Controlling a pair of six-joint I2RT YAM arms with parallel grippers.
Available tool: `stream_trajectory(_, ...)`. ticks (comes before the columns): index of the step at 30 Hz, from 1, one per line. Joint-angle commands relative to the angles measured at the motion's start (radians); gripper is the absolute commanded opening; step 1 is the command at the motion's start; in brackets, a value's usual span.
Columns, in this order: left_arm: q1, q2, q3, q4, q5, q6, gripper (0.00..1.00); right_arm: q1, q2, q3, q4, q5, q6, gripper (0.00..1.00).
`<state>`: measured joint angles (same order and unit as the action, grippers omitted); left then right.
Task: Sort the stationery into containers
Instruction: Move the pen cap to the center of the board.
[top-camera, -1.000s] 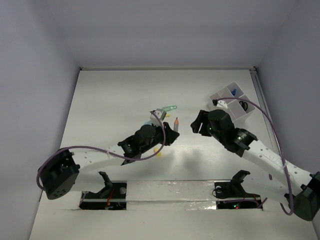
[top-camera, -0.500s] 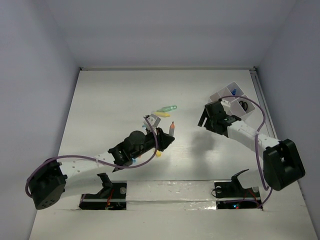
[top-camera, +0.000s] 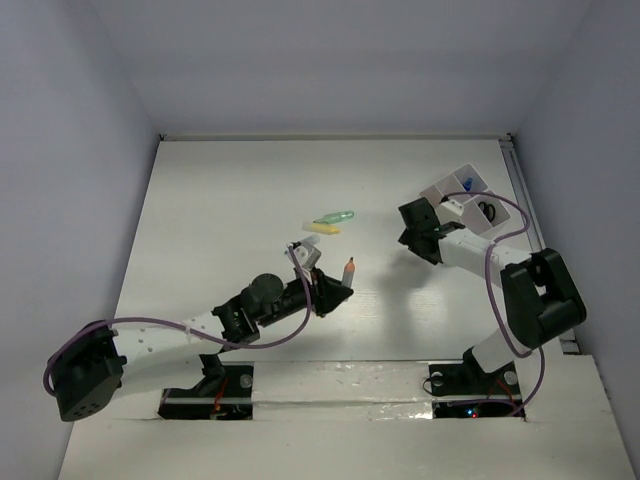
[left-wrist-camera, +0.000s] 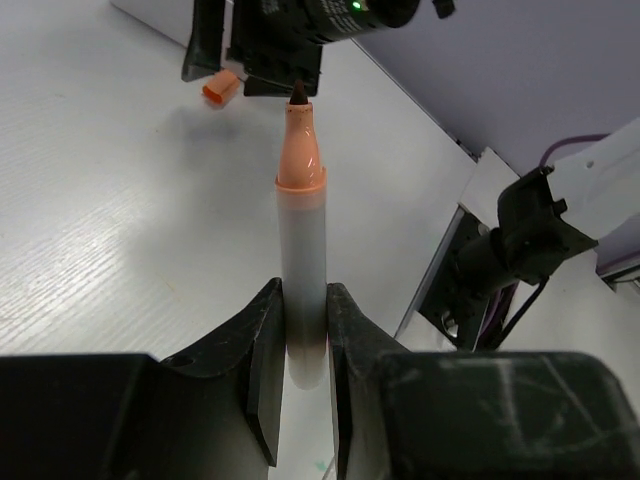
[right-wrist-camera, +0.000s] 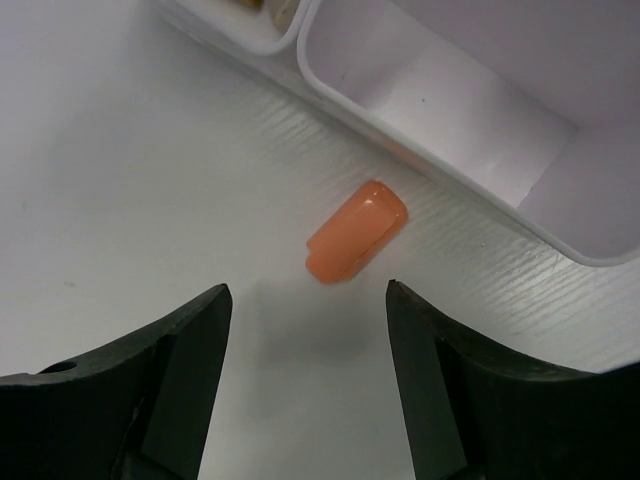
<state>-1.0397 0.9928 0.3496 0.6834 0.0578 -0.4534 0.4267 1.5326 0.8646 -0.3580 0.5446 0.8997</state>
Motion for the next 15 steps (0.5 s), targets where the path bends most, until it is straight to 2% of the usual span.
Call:
stream_trajectory(1, -0.025, -0.026, -0.012, 0.076, 0.025, 0.01, 0.0, -0.002, 0.037, 0.047, 0.03, 0.123, 0.094, 0.68)
stream_trajectory(6, -0.086, -0.029, -0.017, 0.082, 0.027, 0.01, 0.0, -0.002, 0.089, 0.059, 0.008, 0.161, 0.148, 0.65)
stream_trajectory(11, -0.106, -0.033, -0.018, 0.085, 0.024, 0.01, 0.0, -0.002, 0.115, 0.073, -0.009, 0.19, 0.16, 0.63)
stream_trajectory(15, -0.106, -0.039, -0.017, 0.081, 0.013, 0.015, 0.0, -0.002, 0.149, 0.088, -0.027, 0.193, 0.16, 0.58)
